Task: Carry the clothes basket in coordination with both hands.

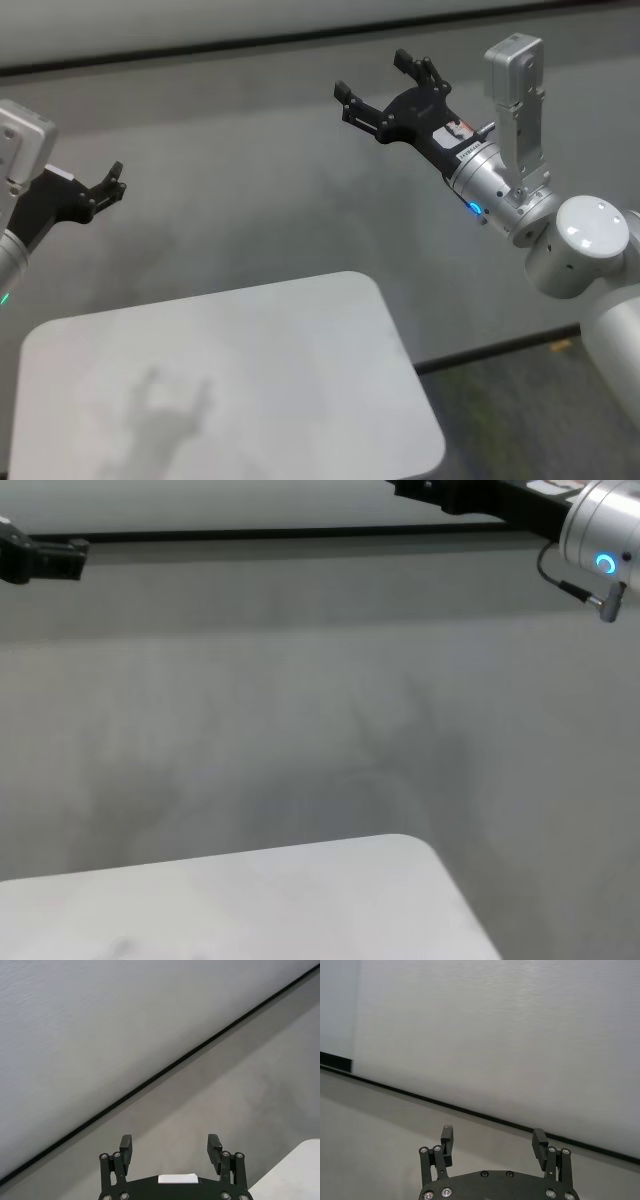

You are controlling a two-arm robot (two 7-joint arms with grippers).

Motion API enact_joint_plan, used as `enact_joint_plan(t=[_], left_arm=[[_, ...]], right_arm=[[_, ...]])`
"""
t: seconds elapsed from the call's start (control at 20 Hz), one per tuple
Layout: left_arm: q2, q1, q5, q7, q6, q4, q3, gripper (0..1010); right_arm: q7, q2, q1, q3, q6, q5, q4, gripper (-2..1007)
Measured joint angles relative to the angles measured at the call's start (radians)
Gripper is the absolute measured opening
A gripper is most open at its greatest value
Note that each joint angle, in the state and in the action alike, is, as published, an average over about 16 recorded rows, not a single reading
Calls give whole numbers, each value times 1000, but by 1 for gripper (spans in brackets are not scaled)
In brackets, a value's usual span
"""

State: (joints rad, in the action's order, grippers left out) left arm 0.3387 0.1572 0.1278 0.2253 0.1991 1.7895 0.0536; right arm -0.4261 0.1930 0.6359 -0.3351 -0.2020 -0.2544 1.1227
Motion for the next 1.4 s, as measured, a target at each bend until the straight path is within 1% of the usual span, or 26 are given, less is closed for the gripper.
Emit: enact_joint_plan(t=[0.55, 0.7, 0.8, 0.95, 1.1, 1.3, 1.4], left_arm=[[0, 0, 1, 1, 2, -1, 0, 1000], [-1, 0, 2, 8, 10, -8, 2, 1000], [-1, 1, -1, 20, 21, -19, 5, 1000], [2, 1, -7, 41, 46, -40, 15, 1000], [6, 0, -13, 62, 73, -67, 28, 1000], [13, -4, -20, 90, 106, -110, 50, 1000], [16, -7, -27, 105, 117, -134, 62, 1000]], right_arm=[[0, 0, 0, 0, 0, 0, 0, 1000], [3, 0, -1, -2, 5, 3, -1, 1000], [5, -1, -4, -5, 13, 6, -3, 1000], [8, -2, -11, -13, 33, 13, -9, 1000], [8, -3, -21, -24, 62, 19, -18, 1000], [5, -4, -36, -40, 109, 26, -39, 1000], [2, -5, -44, -49, 134, 29, -55, 1000]])
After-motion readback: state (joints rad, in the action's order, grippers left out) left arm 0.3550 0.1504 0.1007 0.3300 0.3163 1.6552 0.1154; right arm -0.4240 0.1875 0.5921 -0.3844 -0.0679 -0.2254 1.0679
